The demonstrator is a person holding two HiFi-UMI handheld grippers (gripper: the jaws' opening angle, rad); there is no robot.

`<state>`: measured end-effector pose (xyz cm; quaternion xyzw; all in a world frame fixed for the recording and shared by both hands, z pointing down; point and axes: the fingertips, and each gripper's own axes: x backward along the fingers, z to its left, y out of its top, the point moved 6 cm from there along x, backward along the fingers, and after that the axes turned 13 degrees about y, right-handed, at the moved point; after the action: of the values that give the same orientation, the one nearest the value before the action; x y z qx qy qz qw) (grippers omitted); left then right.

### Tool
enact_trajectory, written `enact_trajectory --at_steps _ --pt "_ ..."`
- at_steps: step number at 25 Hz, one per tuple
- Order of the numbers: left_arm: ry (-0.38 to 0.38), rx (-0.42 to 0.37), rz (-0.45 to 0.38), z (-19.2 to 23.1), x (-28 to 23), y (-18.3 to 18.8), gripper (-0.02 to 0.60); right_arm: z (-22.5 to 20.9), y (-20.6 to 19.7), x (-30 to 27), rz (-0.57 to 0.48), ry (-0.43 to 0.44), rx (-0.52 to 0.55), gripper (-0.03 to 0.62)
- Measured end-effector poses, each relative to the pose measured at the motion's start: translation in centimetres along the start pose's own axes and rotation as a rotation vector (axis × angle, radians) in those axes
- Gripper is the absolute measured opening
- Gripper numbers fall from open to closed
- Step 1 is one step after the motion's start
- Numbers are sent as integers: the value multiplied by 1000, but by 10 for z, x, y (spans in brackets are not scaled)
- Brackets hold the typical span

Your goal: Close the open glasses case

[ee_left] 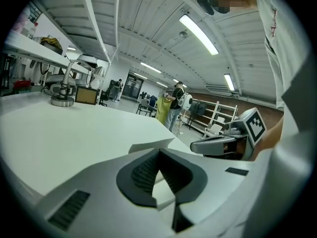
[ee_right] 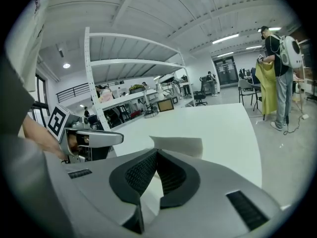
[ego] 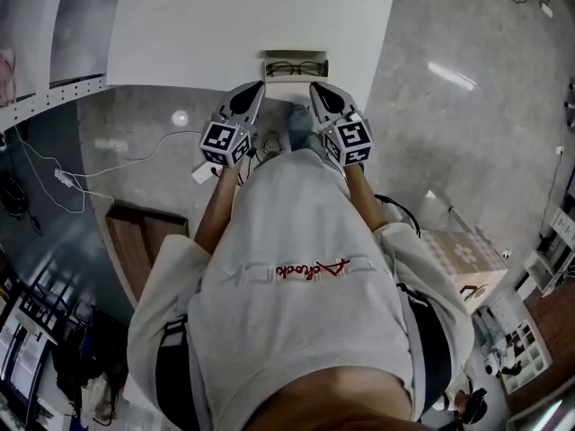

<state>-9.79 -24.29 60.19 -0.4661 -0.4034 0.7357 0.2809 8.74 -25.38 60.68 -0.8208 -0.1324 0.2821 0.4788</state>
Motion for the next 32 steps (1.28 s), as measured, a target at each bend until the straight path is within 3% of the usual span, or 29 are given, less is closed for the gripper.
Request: enact_trajectory --at_steps 7,10,14,19,21,30,32 --pt "-14 5 -4 -8 0 -1 23 -12 -4 -7 32 -9 28 -3" --pt "-13 12 -6 -9 1 -3 23 -18 -2 -15 93 -19 126 -3" --pt "-11 17 -1 -10 5 -5 23 -18 2 -27 256 -33 412 -3" --pt "-11 30 4 -12 9 -9 23 -14 -12 -38 551 -15 992 -3" --pt "-14 33 9 -12 9 -11 23 -12 -17 -41 612 11 1127 -3" --pt "-18 44 -1 -9 9 -10 23 -26 -6 -45 551 -59 1030 5" --pt "-18 44 -4 -9 9 -9 23 -35 -3 -49 566 -78 1000 121"
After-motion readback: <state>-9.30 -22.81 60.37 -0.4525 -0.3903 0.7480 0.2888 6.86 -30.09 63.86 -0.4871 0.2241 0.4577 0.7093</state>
